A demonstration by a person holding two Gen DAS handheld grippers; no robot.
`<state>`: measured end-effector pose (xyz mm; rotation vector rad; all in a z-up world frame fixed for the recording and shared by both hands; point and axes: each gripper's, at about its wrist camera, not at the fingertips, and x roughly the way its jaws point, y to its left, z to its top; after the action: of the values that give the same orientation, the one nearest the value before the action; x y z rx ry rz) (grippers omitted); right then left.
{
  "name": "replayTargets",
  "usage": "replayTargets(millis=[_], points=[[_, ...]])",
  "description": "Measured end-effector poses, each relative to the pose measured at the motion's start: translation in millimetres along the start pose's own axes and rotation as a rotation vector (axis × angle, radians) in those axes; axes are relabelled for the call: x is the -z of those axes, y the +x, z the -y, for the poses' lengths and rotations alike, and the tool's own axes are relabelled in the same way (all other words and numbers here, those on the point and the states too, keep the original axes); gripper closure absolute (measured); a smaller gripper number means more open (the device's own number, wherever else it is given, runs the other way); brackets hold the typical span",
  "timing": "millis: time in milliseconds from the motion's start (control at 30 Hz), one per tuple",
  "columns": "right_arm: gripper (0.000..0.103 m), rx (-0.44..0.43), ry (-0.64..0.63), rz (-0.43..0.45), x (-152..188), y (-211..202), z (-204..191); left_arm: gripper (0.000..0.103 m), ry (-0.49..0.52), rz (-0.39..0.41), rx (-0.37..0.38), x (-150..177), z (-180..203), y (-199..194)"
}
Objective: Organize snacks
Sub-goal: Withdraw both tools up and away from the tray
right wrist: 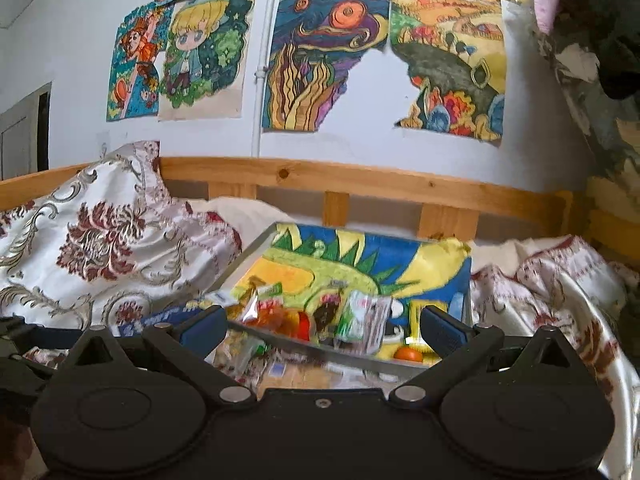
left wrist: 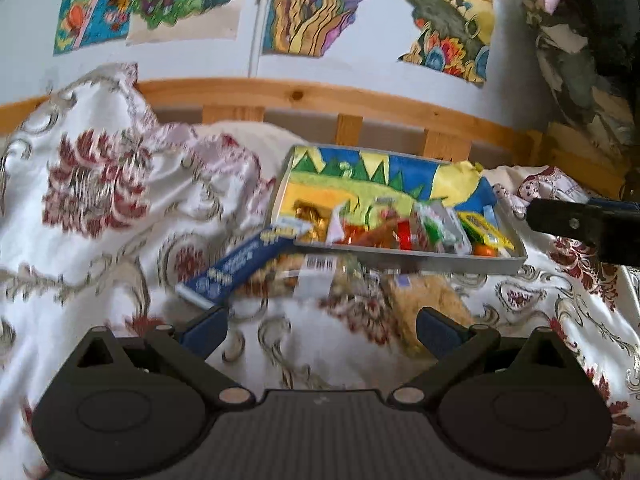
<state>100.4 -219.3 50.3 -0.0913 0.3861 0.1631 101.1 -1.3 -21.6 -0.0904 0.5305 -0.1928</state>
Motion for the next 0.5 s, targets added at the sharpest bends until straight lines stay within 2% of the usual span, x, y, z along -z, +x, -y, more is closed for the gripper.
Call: replayTargets(millis=[300, 500], points=[[0.001, 0.001, 0.011, -0.108, 28.1, -18.6, -4.0, 0.001, -0.002, -0.037, -0.012, 16.3, 1.6, -4.6], [0.001, -0.009, 0.032, -0.17, 42.5, -13.5, -3.8, 0.001, -0.016, -0.065, -0.032, 20.1, -0.3, -4.7]])
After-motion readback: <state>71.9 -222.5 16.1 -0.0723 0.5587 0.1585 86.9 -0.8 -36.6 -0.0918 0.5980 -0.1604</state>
